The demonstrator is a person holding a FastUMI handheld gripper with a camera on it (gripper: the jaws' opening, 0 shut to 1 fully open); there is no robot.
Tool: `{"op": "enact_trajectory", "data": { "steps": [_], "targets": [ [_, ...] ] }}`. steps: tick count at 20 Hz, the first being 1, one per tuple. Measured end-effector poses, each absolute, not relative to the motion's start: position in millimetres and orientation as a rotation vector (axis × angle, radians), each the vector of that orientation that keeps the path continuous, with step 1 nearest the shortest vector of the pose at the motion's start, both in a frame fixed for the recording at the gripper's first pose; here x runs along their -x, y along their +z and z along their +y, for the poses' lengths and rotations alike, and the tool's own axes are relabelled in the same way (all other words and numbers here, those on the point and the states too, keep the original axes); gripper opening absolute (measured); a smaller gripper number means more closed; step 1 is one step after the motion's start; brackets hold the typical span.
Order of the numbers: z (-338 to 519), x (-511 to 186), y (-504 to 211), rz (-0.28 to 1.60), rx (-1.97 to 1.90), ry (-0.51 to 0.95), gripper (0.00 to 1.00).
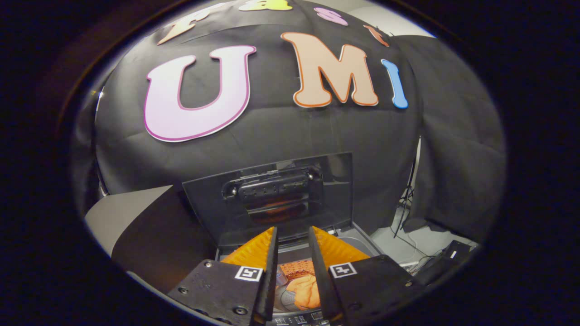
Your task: Put the clothes into the washing machine and then close the washing machine lid.
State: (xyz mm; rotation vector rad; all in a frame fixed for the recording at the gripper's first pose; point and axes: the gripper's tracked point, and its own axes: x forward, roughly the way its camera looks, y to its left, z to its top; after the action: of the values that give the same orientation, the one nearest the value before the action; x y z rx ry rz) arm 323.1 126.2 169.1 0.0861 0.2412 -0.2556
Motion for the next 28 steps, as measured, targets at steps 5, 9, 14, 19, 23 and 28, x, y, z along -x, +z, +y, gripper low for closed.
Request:
{"op": "enact_trajectory", "data": {
  "steps": [5,9,14,19,23,28],
  "targets": [
    [141.1,-347.7,182.8,0.208,-0.046,-0.223,0.76],
    [158.9,-374.0,211.1,0.181,-0.003,-0.194,0.97],
    [185.9,-428.4,229.3,0.165,-0.028,-0.112,0.97],
    [188.2,-476.9,232.4,0.184,0.018,-0.121,0.97],
    [181.3,-496.5,214.9,0.240,0.022,-0.141,0.97],
    [176.4,-489.9,213.0,0.253,0.073,-0.146,1.00]
  ]
}}
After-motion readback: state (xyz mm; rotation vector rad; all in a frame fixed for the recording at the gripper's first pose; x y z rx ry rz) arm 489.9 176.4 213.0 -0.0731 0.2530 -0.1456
